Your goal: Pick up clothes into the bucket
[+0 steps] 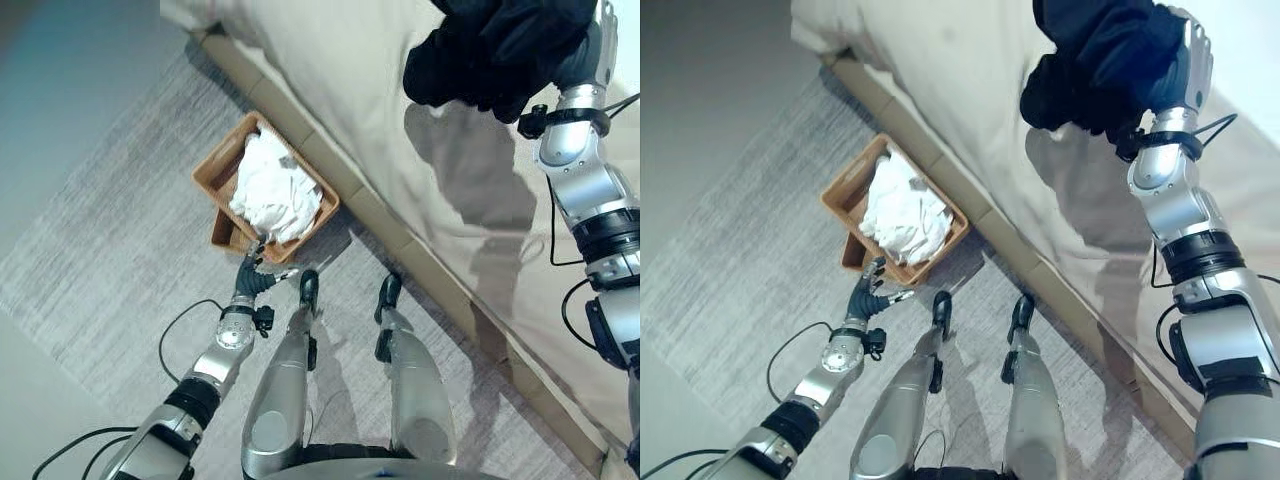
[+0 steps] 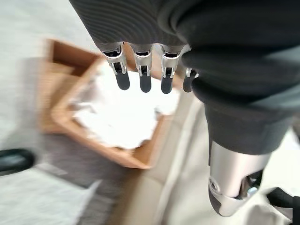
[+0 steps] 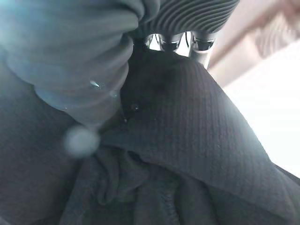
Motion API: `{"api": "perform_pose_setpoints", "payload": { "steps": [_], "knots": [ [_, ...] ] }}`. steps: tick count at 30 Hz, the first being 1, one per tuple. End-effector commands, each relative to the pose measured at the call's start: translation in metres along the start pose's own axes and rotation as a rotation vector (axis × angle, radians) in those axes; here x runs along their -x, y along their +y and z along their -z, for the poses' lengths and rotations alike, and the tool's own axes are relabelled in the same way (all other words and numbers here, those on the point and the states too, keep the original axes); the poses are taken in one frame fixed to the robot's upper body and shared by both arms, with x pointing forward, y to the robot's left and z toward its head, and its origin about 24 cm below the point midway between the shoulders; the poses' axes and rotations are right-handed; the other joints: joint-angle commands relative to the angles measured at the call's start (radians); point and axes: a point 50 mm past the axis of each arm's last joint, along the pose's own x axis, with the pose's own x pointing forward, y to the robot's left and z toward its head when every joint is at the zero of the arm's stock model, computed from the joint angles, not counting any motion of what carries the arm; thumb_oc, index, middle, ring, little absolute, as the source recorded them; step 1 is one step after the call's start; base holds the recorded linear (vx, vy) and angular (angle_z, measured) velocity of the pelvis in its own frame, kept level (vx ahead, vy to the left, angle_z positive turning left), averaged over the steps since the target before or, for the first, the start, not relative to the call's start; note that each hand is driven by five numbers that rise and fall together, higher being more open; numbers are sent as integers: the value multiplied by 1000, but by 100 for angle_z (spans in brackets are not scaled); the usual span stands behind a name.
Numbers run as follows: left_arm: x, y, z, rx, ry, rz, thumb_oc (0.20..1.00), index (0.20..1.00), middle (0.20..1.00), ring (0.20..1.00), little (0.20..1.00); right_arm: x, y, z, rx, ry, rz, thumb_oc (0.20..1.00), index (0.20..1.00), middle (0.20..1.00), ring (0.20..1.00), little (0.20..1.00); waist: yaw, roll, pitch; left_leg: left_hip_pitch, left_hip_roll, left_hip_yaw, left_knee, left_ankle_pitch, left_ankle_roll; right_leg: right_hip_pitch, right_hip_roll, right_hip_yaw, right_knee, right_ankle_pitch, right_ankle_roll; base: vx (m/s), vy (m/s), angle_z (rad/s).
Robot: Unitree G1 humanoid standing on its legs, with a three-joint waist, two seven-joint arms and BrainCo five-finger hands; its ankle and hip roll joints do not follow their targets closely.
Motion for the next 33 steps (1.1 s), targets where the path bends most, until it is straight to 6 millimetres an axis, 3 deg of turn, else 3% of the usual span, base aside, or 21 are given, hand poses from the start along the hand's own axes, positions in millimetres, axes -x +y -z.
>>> {"api": "perform_pose_setpoints", "payload": {
  "steps": [1, 3, 4, 7, 8, 11, 13, 14, 15, 19, 30, 33],
  "knots": [
    [8, 4, -6, -23, -67, 32, 1000, 1000, 1000, 1000, 1000, -12, -31, -27, -69, -156, 90, 200, 200, 200, 200, 200, -10, -59, -78, 23, -10, -37, 80, -98, -8, 77, -21, 28, 27, -28, 57, 54, -3, -8],
    [11, 7, -13, 12, -94, 47, 1000, 1000, 1000, 1000, 1000, 5, -25, -18, -90, -140, 31, 200, 200, 200, 200, 200, -21, -57, -142, 77, -5, -27, 71, -109, -6, 127, -15, 28, 17, -41, 56, 84, -2, -17],
    [11, 8, -12, 10, -91, 49, 1000, 1000, 1000, 1000, 1000, 6, -25, -17, -90, -136, 29, 200, 200, 200, 200, 200, -20, -59, -143, 81, -4, -27, 69, -109, -6, 131, -14, 27, 15, -41, 56, 122, 4, -21],
    [14, 10, -39, 88, -191, 121, 1000, 1000, 1000, 1000, 1000, 32, -13, -5, -135, -102, -78, 200, 200, 200, 200, 200, -28, -56, -224, 150, 0, -19, 48, -121, -7, 205, -1, 22, -9, -55, 56, 79, -5, -8],
    [14, 10, -39, 88, -191, 122, 1000, 1000, 1000, 1000, 1000, 32, -14, -5, -135, -102, -78, 200, 200, 200, 200, 200, -28, -57, -223, 152, 0, -19, 48, -120, -7, 206, -1, 22, -10, -55, 56, 62, -5, -2],
    [11, 14, -78, 98, -341, 194, 1000, 1000, 1000, 1000, 1000, 57, 0, -3, -170, -98, -228, 200, 200, 200, 200, 200, -40, -58, -304, 208, 8, -7, 37, -137, -11, 268, 10, 21, -39, -63, 55, 109, -14, -4],
    [11, 14, -89, 96, -383, 217, 1000, 1000, 1000, 1000, 1000, 63, 5, -3, -188, -94, -273, 200, 200, 200, 200, 200, -41, -59, -324, 224, 11, -4, 35, -141, -11, 284, 12, 22, -47, -64, 55, 92, -13, -5],
    [11, 15, -109, 65, -451, 265, 1000, 1000, 1000, 1000, 1000, 74, 10, -2, -216, -89, -351, 200, 200, 200, 200, 200, -44, -61, -358, 253, 18, 6, 29, -150, -13, 313, 17, 22, -63, -66, 57, 104, -13, -8],
    [11, 15, -108, 65, -449, 266, 1000, 1000, 1000, 1000, 1000, 74, 9, -2, -216, -87, -352, 200, 200, 200, 200, 200, -42, -62, -358, 256, 19, 7, 28, -150, -13, 315, 18, 23, -64, -65, 57, 103, -11, -11],
    [11, 14, -143, -44, -565, 383, 1000, 1000, 1000, 1000, 1000, 88, 11, -8, -265, -102, -545, 200, 200, 200, 200, 200, -47, -64, -429, 315, 31, 28, 12, -164, -18, 376, 25, 26, -94, -70, 59, 83, -9, -7],
    [3, -10, -156, -193, -600, 517, 1000, 1000, 1000, 1000, 1000, 97, 14, -42, -355, -233, -722, 200, 200, 200, 200, 200, -54, -62, -483, 373, 41, 50, -7, -162, -20, 434, 28, 35, -126, -61, 58, 24, 1, -8],
    [-1, -17, -152, -245, -594, 507, 1000, 1000, 1000, 1000, 1000, 101, 17, -65, -445, -318, -751, 200, 200, 200, 200, 200, -55, -63, -491, 387, 42, 53, -10, -165, -18, 447, 29, 39, -128, -62, 57, 12, -3, -4]
  ]
}}
